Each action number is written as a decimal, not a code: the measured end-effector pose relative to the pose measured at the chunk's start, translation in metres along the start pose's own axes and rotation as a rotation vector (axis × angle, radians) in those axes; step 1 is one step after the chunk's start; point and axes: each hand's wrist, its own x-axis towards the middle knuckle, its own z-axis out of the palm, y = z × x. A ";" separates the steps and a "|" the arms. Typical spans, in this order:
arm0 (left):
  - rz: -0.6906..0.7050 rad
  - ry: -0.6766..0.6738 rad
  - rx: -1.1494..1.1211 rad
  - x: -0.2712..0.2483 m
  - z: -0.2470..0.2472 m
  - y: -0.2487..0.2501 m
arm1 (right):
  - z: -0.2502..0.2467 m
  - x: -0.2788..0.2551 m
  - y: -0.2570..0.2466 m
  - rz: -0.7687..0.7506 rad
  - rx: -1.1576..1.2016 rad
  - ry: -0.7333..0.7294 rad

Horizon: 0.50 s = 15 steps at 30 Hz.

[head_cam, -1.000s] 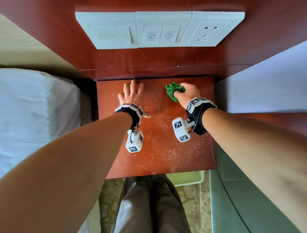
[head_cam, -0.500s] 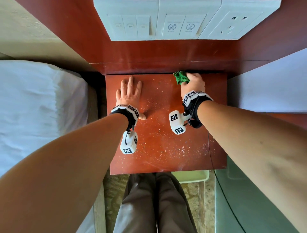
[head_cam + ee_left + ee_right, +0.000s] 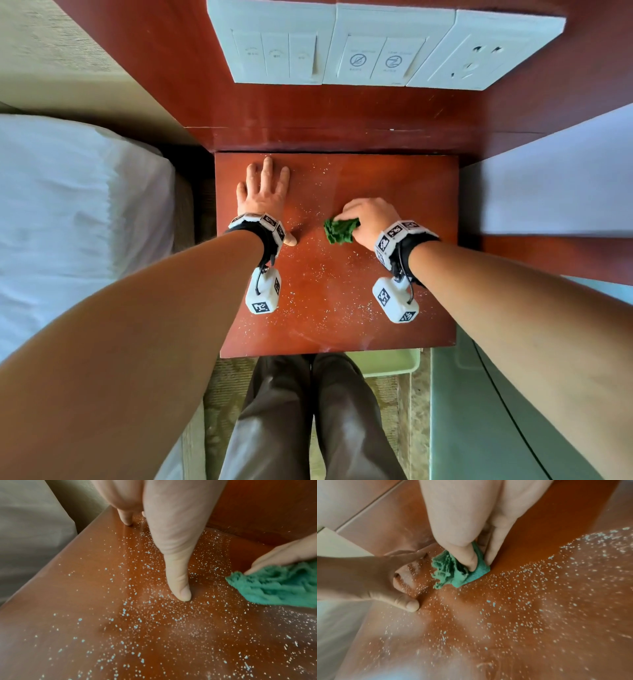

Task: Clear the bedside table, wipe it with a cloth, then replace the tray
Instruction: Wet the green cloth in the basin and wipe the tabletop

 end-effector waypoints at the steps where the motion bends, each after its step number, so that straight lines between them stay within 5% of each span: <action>1: 0.000 -0.001 -0.002 0.000 0.000 0.000 | 0.000 -0.001 -0.001 0.001 -0.017 -0.054; 4: 0.003 -0.005 -0.012 0.000 0.000 -0.001 | -0.003 -0.001 -0.001 0.034 0.031 -0.121; 10: 0.006 -0.007 -0.025 0.000 0.000 -0.001 | -0.021 0.006 0.013 0.508 0.297 0.515; 15: 0.011 -0.008 -0.027 -0.001 0.000 -0.001 | -0.025 0.022 0.017 0.718 0.340 0.554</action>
